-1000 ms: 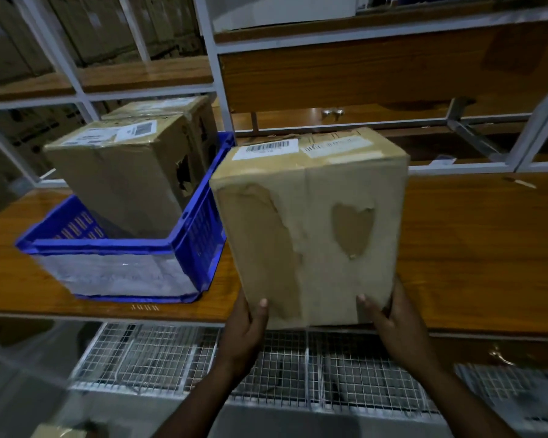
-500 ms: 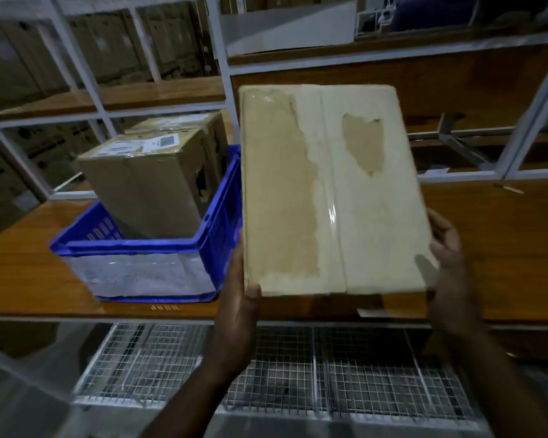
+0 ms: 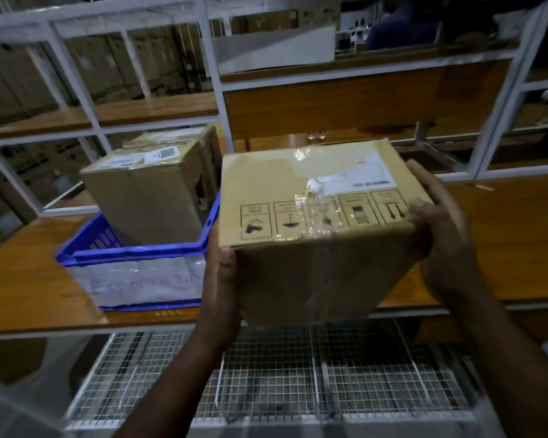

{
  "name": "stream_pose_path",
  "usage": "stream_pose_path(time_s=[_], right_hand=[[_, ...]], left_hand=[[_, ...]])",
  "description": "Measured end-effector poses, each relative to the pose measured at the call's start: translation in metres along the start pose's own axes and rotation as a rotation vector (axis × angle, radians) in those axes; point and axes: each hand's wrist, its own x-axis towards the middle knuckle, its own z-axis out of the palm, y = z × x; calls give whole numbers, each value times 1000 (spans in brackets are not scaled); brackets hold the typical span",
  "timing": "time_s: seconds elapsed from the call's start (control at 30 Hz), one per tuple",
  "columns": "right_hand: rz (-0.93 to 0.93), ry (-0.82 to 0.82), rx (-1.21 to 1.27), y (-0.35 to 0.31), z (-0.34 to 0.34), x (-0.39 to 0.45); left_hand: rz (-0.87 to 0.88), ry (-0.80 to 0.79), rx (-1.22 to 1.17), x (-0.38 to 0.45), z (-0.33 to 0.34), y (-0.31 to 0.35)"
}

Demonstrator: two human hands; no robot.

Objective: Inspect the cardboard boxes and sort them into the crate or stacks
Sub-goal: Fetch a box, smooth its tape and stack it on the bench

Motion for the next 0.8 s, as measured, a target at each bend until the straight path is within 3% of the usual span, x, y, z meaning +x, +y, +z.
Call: stream_pose_path(time_s=[0.13,0.4,0.63,0.8], right_hand=[[36,-49,-78,6,16,9],[17,-9,-90,22,32,20],[31,-19,-87,38,36,19],[36,26,-175,50,32,26]], left_hand=[[-101,27,-32,6,-2,-11],[-56,47,-16,34,-15,-30],[-147,78,-129,43,-11,-47],[-104,53,-12,57,-8,-46]])
